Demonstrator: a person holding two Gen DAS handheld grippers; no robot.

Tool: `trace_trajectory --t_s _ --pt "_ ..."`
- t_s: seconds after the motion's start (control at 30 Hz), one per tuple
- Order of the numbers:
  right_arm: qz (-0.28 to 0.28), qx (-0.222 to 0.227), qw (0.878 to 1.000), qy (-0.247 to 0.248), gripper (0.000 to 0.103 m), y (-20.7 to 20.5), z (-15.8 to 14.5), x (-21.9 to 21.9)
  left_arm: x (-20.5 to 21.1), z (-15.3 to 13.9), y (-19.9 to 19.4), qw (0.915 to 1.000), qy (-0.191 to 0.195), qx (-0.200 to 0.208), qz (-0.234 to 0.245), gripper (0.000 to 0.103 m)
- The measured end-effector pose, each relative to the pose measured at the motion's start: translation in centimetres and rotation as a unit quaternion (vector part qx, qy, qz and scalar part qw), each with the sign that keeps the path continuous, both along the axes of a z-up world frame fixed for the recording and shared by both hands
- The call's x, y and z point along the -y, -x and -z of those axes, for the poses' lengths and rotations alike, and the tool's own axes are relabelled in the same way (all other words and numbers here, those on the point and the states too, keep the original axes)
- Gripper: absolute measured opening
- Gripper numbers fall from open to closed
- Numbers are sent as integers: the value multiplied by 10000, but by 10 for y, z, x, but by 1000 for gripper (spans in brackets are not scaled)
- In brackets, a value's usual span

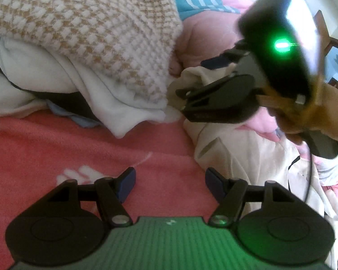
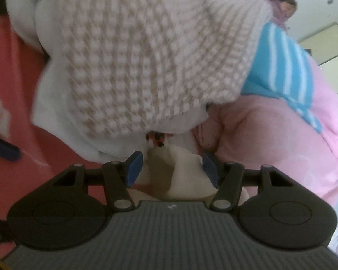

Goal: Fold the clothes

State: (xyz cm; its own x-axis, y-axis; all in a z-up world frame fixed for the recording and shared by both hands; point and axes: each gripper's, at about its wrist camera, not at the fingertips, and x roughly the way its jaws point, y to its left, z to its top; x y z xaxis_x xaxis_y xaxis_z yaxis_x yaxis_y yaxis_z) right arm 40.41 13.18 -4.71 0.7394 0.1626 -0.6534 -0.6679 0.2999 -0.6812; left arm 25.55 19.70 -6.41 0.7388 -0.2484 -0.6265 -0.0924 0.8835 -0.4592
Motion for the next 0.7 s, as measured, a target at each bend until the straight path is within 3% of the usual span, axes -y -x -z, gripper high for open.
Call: trace_trajectory --t_s 0.07,0.1,0.13,0.17,0.3,0.4,0.47,0.53,0.7 --pt "167 -13 9998 130 55 -10 7 0 -1 1 0 10000 1 -3 -6 69" --pt "279 -13 9995 136 41 -14 8 1 -2 1 0 10000 5 -7 -9 69" --pt "404 -5 9992 75 18 -16 7 4 -3 1 -1 10000 7 -6 -11 69" --pt "542 12 9985 -55 10 -18 2 9 -4 1 -1 10000 6 -1 -11 69" --pt "966 84 9925 -749 9 -12 -24 31 -5 2 1 10000 -36 12 -7 69" --pt "1217 140 9812 -1490 8 5 -55 57 -5 0 4 10000 -50 28 19 69" --pt "1408 122 9678 -2081 8 19 -77 76 -4 0 5 10000 -49 35 52 69" --pt "1619 -34 9467 -2783 8 33 -99 101 -3 1 4 9999 -55 30 79 69" --pt "2110 -533 8763 -4297 8 69 -131 161 0 0 5 9999 -92 31 123 70"
